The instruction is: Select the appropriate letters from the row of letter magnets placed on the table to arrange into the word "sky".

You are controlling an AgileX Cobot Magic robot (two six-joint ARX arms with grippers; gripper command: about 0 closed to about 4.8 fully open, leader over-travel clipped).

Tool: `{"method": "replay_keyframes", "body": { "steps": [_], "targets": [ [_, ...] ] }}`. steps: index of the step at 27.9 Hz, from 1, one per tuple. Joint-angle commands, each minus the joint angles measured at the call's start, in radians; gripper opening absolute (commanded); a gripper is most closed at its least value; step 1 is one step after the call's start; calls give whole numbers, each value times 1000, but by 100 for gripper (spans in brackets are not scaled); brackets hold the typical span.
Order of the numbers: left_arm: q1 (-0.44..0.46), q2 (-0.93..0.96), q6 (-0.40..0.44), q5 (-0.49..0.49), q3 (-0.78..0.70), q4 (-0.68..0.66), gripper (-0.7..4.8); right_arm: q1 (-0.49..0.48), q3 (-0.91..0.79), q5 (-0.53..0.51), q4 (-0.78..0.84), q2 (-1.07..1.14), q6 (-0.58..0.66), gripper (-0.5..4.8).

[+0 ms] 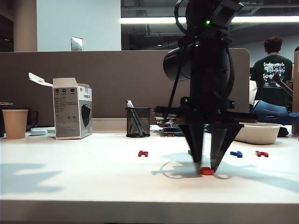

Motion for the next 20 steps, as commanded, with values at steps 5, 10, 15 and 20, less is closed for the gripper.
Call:
{"method": "replay_keyframes", "body": {
  "steps": [5, 10, 15, 20],
  "targets": [
    [0, -2, 4, -1, 3, 6, -5, 3, -26, 10, 16, 26, 7, 217],
    [0, -2, 4, -1, 3, 6, -5, 3, -25, 52, 13, -19, 6, 217],
    [0, -3, 4, -1, 3, 6, -5, -3, 2, 92, 9, -80, -26, 216],
    [0, -2, 4, -1, 3, 7, -5, -15, 85, 102, 18, -97, -61, 217]
  ]
}}
